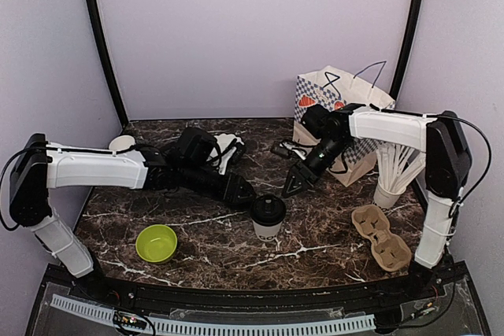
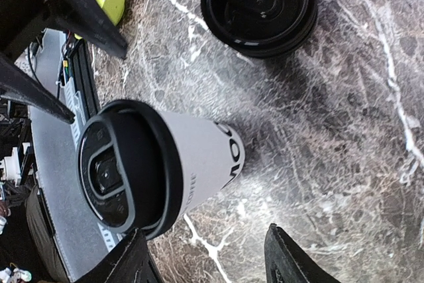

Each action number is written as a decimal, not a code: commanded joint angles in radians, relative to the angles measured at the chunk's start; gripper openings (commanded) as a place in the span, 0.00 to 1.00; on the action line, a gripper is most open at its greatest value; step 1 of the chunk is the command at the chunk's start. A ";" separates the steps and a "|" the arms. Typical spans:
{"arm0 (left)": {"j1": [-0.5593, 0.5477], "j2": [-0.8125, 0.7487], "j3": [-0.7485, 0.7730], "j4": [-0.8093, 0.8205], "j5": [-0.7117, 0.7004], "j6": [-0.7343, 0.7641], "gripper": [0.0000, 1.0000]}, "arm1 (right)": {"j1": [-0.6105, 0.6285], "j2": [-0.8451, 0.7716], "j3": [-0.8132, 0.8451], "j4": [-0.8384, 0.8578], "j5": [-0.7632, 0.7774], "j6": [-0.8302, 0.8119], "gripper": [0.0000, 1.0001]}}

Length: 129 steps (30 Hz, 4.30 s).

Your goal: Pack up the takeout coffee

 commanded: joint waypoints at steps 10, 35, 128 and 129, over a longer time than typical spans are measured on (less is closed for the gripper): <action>-0.008 -0.105 -0.120 -0.007 0.006 0.033 0.43 | -0.005 -0.007 -0.011 -0.016 -0.037 -0.040 0.58; -0.126 -0.008 -0.083 -0.023 0.076 0.150 0.43 | 0.006 0.096 0.088 -0.038 -0.020 -0.033 0.55; -0.067 0.023 -0.084 -0.011 -0.181 -0.175 0.32 | 0.001 0.021 0.000 0.076 0.104 0.026 0.82; -0.067 0.029 -0.075 -0.025 -0.189 -0.177 0.31 | 0.006 0.011 -0.007 0.069 0.086 0.013 0.83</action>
